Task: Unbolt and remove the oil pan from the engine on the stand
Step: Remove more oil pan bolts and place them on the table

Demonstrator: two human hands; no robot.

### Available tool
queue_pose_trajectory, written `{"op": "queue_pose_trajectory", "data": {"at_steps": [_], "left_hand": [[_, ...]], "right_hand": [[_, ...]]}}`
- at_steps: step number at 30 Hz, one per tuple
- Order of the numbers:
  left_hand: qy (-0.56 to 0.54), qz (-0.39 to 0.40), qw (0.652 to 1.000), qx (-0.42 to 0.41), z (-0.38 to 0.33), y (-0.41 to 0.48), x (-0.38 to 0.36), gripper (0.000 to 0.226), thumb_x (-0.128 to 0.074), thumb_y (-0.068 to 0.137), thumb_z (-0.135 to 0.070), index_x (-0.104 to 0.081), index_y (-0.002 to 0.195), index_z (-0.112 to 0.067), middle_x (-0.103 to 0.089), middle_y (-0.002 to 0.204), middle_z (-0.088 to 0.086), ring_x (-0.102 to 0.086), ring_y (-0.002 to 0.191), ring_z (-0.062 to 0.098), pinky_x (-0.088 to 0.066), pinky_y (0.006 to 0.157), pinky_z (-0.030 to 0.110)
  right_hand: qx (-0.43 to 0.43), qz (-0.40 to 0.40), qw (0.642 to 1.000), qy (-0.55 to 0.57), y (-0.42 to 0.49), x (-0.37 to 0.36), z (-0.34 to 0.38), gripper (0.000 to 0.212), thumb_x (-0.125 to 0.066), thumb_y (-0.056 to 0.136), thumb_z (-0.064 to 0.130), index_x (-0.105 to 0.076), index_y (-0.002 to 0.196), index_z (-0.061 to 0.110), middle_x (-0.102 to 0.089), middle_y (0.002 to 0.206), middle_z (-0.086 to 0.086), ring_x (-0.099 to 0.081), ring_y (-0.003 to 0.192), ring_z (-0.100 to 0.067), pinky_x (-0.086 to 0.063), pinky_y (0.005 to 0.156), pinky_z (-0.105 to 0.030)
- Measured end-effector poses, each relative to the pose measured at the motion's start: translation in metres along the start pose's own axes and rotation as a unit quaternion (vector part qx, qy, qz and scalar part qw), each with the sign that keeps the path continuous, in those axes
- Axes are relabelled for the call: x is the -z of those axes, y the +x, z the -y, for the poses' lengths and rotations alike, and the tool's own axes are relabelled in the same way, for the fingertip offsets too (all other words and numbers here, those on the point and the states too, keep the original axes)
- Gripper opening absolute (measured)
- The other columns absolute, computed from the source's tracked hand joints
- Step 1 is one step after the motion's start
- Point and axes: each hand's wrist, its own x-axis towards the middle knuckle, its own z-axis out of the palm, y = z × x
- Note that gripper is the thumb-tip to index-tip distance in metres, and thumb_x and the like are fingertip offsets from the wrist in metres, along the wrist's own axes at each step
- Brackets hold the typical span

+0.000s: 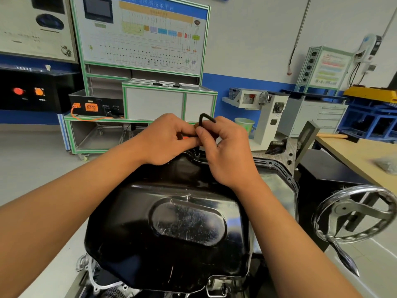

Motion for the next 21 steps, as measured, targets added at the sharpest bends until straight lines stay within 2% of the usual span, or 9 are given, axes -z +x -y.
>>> {"op": "queue_pose_trajectory", "data": {"at_steps": [4, 5, 7, 9, 13, 15, 17, 19, 21], "left_hand": [[0.012, -0.040, 0.999, -0.011, -0.0026, -0.0005, -0.0027, 0.012, -0.073, 0.087, -0.013, -0.077, 0.076, -0.014, -0.068, 0.068, 0.022, -0.057, 0.061, 0.033, -0.048, 0.063, 0.042], [0.013, -0.048, 0.999, -0.014, -0.0026, 0.0001, -0.0032, 0.015, -0.074, 0.085, -0.011, -0.074, 0.070, -0.013, -0.067, 0.065, 0.020, -0.055, 0.058, 0.031, -0.047, 0.060, 0.037], [0.019, -0.058, 0.998, -0.025, -0.0030, 0.0015, -0.0052, 0.019, -0.077, 0.082, -0.009, -0.071, 0.066, -0.016, -0.064, 0.059, 0.014, -0.050, 0.055, 0.014, -0.040, 0.054, 0.023], [0.025, -0.060, 0.997, -0.030, -0.0053, 0.0022, -0.0077, 0.017, -0.079, 0.080, -0.009, -0.073, 0.068, -0.019, -0.065, 0.058, 0.008, -0.050, 0.054, 0.009, -0.038, 0.054, 0.017], [0.002, -0.052, 0.998, -0.025, -0.0044, 0.0010, -0.0075, 0.016, -0.079, 0.080, -0.014, -0.076, 0.077, -0.029, -0.070, 0.066, 0.009, -0.056, 0.059, 0.017, -0.047, 0.061, 0.034], [-0.019, -0.017, 1.000, -0.013, -0.0050, -0.0003, -0.0038, 0.023, -0.075, 0.086, -0.020, -0.074, 0.081, -0.042, -0.072, 0.076, 0.014, -0.061, 0.067, 0.033, -0.051, 0.071, 0.044], [-0.017, 0.012, 1.000, -0.007, -0.0056, -0.0008, -0.0012, 0.028, -0.070, 0.091, -0.022, -0.071, 0.085, -0.049, -0.074, 0.082, 0.010, -0.064, 0.078, 0.039, -0.052, 0.078, 0.050], [-0.009, 0.020, 1.000, -0.002, -0.0051, -0.0004, -0.0013, 0.024, -0.067, 0.093, -0.019, -0.073, 0.091, -0.043, -0.076, 0.087, 0.006, -0.068, 0.086, 0.035, -0.052, 0.085, 0.050], [-0.006, 0.009, 1.000, -0.001, -0.0032, 0.0002, -0.0025, 0.015, -0.069, 0.092, -0.018, -0.077, 0.094, -0.030, -0.076, 0.086, 0.010, -0.068, 0.087, 0.038, -0.052, 0.083, 0.053]], "right_hand": [[-0.011, -0.015, 1.000, 0.010, -0.0001, 0.0004, 0.0001, 0.009, -0.075, 0.088, 0.017, -0.077, 0.086, 0.009, -0.065, 0.074, -0.003, -0.054, 0.066, -0.012, -0.044, 0.064, -0.022], [-0.019, -0.027, 0.999, 0.013, 0.0000, 0.0006, -0.0001, 0.010, -0.078, 0.085, 0.020, -0.077, 0.084, 0.011, -0.066, 0.073, -0.003, -0.055, 0.064, -0.013, -0.045, 0.062, -0.022], [-0.033, -0.055, 0.998, 0.023, 0.0004, 0.0005, -0.0008, 0.011, -0.083, 0.081, 0.022, -0.077, 0.080, 0.013, -0.066, 0.070, 0.000, -0.055, 0.061, -0.010, -0.046, 0.060, -0.021], [-0.036, -0.073, 0.996, 0.029, 0.0003, 0.0006, -0.0009, 0.009, -0.083, 0.080, 0.020, -0.078, 0.078, 0.013, -0.065, 0.067, 0.003, -0.054, 0.059, -0.006, -0.045, 0.059, -0.019], [-0.013, -0.050, 0.998, 0.019, -0.0009, 0.0011, 0.0007, 0.009, -0.076, 0.087, 0.014, -0.078, 0.079, 0.012, -0.058, 0.066, 0.006, -0.051, 0.060, -0.004, -0.038, 0.059, -0.013], [-0.007, -0.025, 1.000, 0.014, -0.0010, 0.0014, 0.0019, 0.014, -0.070, 0.091, 0.010, -0.076, 0.079, 0.014, -0.054, 0.067, 0.003, -0.049, 0.062, -0.005, -0.036, 0.060, -0.014], [-0.008, -0.006, 1.000, 0.016, -0.0006, 0.0012, 0.0022, 0.017, -0.066, 0.094, 0.007, -0.072, 0.079, 0.009, -0.055, 0.071, -0.003, -0.050, 0.066, -0.009, -0.038, 0.061, -0.019], [-0.009, 0.011, 1.000, 0.017, -0.0002, 0.0004, 0.0023, 0.016, -0.061, 0.097, 0.007, -0.072, 0.087, 0.001, -0.058, 0.078, -0.010, -0.054, 0.074, -0.017, -0.043, 0.066, -0.026], [-0.007, 0.019, 1.000, 0.014, -0.0003, -0.0006, 0.0024, 0.016, -0.060, 0.098, 0.009, -0.072, 0.090, 0.001, -0.060, 0.083, -0.011, -0.057, 0.079, -0.021, -0.046, 0.071, -0.031]]}}
